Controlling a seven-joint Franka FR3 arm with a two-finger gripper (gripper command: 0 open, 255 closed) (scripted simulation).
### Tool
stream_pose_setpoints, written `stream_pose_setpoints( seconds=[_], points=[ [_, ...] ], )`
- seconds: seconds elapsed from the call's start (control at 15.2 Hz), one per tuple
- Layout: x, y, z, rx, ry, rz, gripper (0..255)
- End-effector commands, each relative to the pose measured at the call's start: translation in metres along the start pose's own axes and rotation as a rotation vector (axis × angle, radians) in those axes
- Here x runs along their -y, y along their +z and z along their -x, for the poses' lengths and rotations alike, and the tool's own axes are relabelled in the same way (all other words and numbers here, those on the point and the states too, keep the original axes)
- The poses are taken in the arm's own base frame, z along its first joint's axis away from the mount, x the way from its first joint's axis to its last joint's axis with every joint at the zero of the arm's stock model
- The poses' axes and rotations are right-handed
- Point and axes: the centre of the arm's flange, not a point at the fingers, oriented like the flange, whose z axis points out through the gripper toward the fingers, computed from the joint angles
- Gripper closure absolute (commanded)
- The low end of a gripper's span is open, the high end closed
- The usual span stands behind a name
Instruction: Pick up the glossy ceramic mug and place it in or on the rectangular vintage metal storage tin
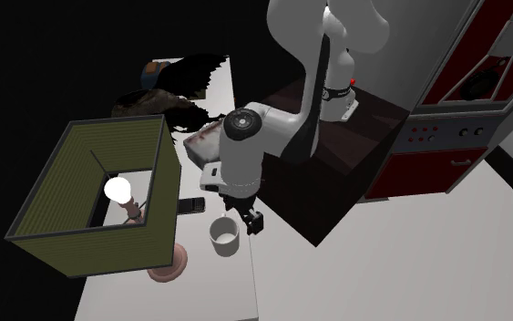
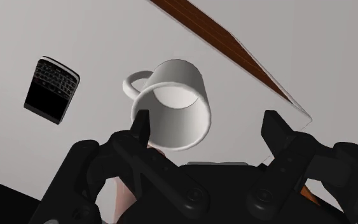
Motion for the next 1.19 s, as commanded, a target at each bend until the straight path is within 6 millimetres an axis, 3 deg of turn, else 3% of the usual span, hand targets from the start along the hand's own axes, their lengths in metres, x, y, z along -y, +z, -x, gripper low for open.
stream_pose_setpoints(
  seconds=[0.0, 0.2, 0.66, 1.12],
  points=[
    [0.005, 0.024, -0.014, 0.003, 0.006, 0.008, 0],
    [0.012, 0.051, -0.031, 0.007, 0.013, 0.017, 0],
    [0.011, 0.091, -0.030, 0.007, 0.013, 0.017, 0],
    [0.011, 0.091, -0.030, 0.007, 0.013, 0.017, 0]
  ],
)
